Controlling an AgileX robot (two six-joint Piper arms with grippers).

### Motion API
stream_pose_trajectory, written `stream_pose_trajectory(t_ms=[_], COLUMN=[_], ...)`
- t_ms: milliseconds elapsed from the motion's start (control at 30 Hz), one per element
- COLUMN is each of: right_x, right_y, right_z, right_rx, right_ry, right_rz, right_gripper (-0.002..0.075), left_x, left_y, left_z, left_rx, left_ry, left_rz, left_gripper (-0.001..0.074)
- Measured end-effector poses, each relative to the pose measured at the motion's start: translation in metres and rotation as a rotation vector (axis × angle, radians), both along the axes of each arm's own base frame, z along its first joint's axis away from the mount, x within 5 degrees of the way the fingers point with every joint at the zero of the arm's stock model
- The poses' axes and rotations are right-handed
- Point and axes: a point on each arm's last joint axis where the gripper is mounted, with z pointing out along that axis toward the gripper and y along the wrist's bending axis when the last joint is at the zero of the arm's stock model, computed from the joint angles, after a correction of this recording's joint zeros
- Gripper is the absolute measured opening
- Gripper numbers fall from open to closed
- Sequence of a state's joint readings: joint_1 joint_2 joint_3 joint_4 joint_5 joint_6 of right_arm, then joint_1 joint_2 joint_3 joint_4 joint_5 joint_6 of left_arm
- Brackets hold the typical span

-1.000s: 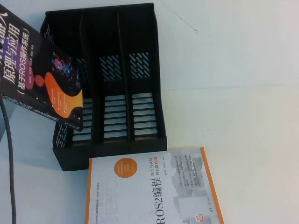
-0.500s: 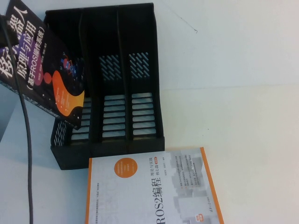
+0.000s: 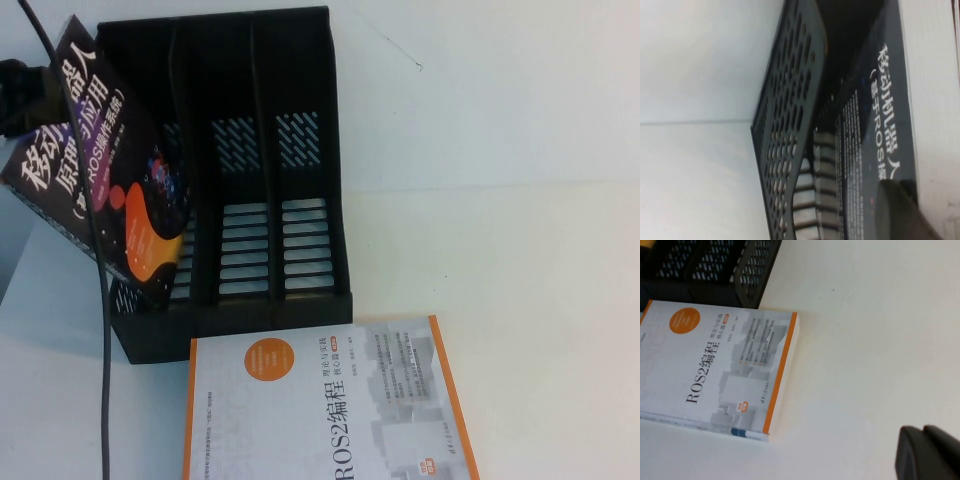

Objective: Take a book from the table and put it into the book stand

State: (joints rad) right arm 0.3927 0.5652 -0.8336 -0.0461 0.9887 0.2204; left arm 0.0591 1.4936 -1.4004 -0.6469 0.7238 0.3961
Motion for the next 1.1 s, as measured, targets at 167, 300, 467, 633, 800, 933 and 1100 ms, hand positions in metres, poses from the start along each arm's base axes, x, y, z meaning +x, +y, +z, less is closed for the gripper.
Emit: stream_pose_trajectory(t_ms=[167,300,467,633,800,933,1100], right_x=[0.000,0.000,0.000,0.003,0.001,-0.013,-0.037], right_y=[0.000,0.000,-0.001,-0.008,-0.014,-0.019,-0.023], right_z=[0.000,0.000,0.000,0.001,0.002,-0.002,-0.030], right_rx=[0.000,0.000,-0.015,-0.097,-0.138,-0.097,0.027], right_ry=[0.000,0.000,-0.006,-0.040,-0.074,-0.194,-0.347], right_rz=[0.000,0.000,-0.006,-0.039,-0.059,-0.055,-0.024], right_gripper=[0.0008,0.0008,0.0008,0.0008,0.0008,0.0008,0.0008], left_x=[0.004,0.005,0.001,-0.019,-0.053,-0.096,-0.168], left_y=[-0.001,-0.001,0.000,0.002,0.004,0.006,0.008], left_z=[-0.002,-0.001,0.006,0.028,0.058,0.067,0.034], left_rx=[-0.021,-0.028,-0.017,0.051,0.087,0.090,0.084], left_ry=[0.007,-0.005,-0.034,-0.110,-0.207,-0.331,-0.446], left_rz=[0.000,0.009,0.016,0.023,0.056,0.117,0.201], left_gripper=[0.0291,0.0363,0.0246,0.0044,0.0005,0.0002,0.0000])
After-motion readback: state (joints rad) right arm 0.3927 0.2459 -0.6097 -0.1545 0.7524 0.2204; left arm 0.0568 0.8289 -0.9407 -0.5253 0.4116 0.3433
